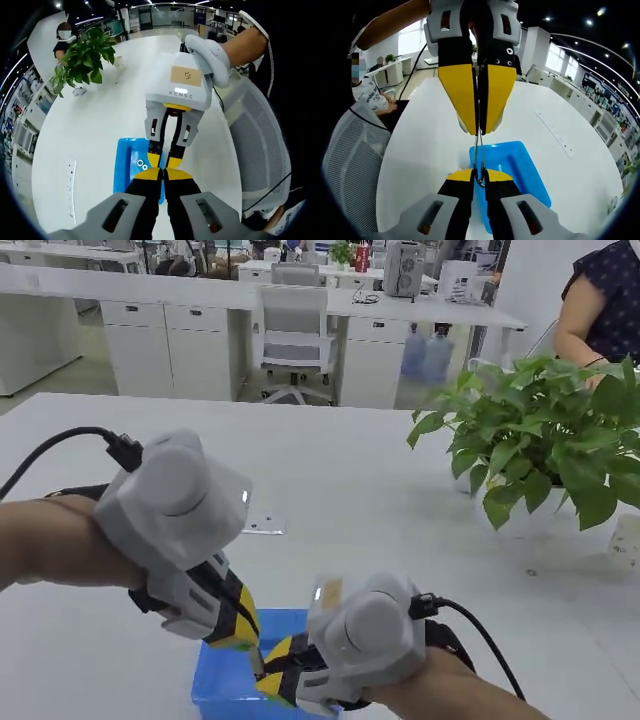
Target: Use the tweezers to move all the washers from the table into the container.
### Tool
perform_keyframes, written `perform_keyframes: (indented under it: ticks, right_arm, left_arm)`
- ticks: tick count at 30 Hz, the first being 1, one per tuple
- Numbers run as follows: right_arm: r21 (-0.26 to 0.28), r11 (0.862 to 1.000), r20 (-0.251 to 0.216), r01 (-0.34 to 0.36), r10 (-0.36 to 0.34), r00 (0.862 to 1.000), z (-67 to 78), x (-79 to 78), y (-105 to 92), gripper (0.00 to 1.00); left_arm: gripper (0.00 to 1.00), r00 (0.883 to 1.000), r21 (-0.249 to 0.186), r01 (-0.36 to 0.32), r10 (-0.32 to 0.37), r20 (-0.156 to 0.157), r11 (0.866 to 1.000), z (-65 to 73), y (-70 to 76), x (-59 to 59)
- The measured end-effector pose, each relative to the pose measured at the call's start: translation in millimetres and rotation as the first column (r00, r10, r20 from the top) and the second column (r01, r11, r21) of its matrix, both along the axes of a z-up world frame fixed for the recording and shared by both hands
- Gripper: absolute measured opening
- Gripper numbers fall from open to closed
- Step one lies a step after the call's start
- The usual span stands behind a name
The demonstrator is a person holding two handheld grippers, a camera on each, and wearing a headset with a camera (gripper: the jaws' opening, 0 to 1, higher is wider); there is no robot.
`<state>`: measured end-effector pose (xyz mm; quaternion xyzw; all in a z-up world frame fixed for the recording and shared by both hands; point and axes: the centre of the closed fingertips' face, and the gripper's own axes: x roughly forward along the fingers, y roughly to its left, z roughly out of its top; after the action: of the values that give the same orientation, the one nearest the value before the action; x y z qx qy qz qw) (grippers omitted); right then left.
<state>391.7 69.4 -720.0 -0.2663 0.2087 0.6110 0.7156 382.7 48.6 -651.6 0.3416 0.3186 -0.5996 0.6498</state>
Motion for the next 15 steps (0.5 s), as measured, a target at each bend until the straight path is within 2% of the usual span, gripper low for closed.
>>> perform_keyframes:
  ticks: [5, 15]
  right_arm:
    - [-0.006, 1.0, 0.005, 0.001, -0.001, 1.0, -2.9, 9.4, 0.0, 0.1]
    - [-0.01, 1.0, -0.002, 0.001, -0.001, 1.0, -16.2, 25.2, 0.4, 0.1]
  left_arm:
    - [0.06, 1.0, -0.002, -0.005, 0.005, 0.01, 1.0, -3.3, 0.5, 9.3]
    - [0.06, 1.0, 0.004, -0.018, 0.018, 0.007, 1.0, -16.6, 1.5, 25.7]
